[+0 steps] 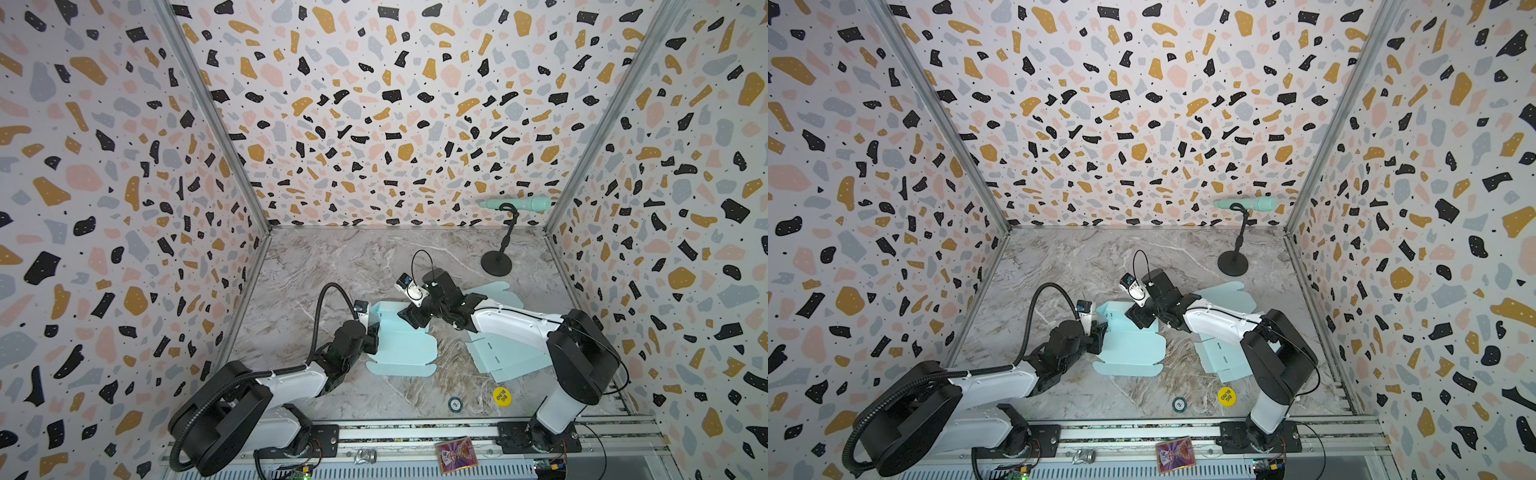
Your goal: Fold the paper box
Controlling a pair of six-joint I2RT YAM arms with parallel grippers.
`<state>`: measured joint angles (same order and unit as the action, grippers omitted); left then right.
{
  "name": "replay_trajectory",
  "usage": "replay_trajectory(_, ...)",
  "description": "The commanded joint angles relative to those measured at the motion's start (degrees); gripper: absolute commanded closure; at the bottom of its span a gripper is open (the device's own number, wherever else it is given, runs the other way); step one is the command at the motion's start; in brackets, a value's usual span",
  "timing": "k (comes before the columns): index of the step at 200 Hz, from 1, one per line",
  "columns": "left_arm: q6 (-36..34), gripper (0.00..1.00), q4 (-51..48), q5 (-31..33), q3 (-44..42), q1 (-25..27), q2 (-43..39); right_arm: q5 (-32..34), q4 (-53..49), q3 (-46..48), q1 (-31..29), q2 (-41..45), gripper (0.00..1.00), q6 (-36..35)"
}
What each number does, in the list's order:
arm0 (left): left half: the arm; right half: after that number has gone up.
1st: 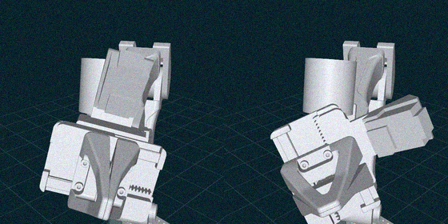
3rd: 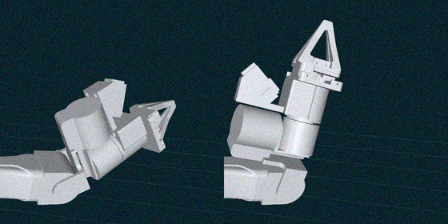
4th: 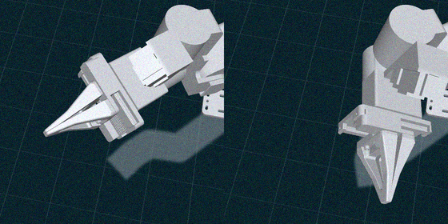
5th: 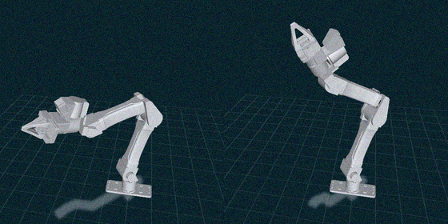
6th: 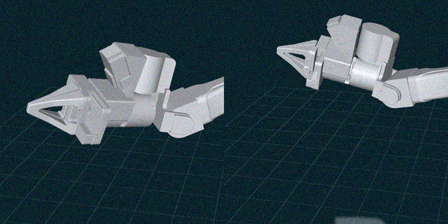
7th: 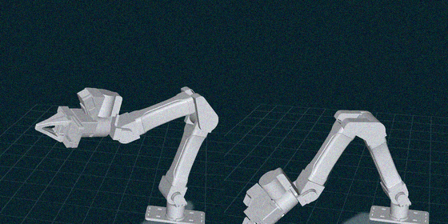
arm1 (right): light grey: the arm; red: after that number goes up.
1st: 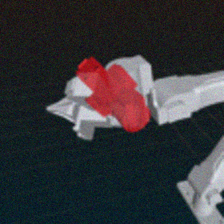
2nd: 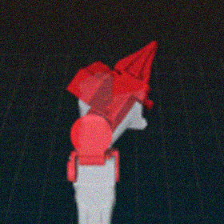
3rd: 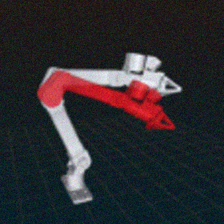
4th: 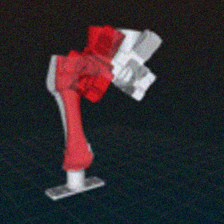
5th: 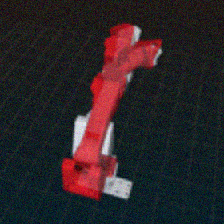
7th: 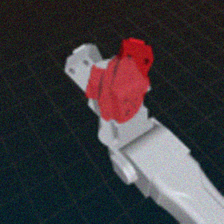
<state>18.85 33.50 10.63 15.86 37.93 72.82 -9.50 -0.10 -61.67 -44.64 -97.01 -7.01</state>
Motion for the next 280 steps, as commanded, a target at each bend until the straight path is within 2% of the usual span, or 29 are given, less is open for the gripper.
replay_trajectory(1, -0.2, 0.60, 5.8, -4.6, -2.7, -0.5, -2.9, 0.5, -2.3, -2.6, -0.4, -0.6, 0.28, -1.9)
replay_trajectory(31, 3.3, 0.60, 6.9, -4.6, -4.8, -2.5, -4.9, 9.9, -2.8, -3.1, -2.4, -2.9, 0.28, -4.8)
replay_trajectory(63, 6.4, 0.62, 9.4, -7.2, -7.0, -6.0, -5.4, 13.5, -0.9, -2.5, -2.2, -4.2, 0.34, -5.8)
replay_trajectory(94, 7.3, 0.63, 11.0, -10.5, -7.4, -10.9, -6.7, 11.1, 0.5, -1.9, -0.2, -4.2, 0.39, -7.2)
replay_trajectory(122, 6.3, 0.62, 13.2, -14.8, -5.4, -15.6, -4.4, 4.8, 0.0, -2.1, 2.1, -5.0, 0.41, -11.2)
replay_trajectory(146, 2.4, 0.60, 12.5, -21.1, 0.6, -17.3, 2.4, -1.8, -2.7, -4.4, 4.3, -6.8, 0.44, -14.0)
replay_trajectory(168, -2.2, 0.57, 11.8, -29.1, 6.3, -17.6, 9.8, -3.4, -3.9, -5.4, 4.7, -7.5, 0.45, -16.7)
replay_trajectory(181, -3.6, 0.56, 10.9, -31.1, 8.8, -17.6, 13.0, -4.3, -4.9, -6.3, 5.1, -8.0, 0.45, -17.9)
replay_trajectory(222, -4.9, 0.55, 9.6, -32.9, 11.6, -17.1, 16.5, -6.0, -6.3, -7.9, 5.9, -9.0, 0.46, -19.9)
replay_trajectory(280, -7.3, 0.55, 7.5, -30.0, 15.6, -15.7, 20.0, -6.4, -7.1, -7.8, 6.0, -8.7, 0.51, -22.9)
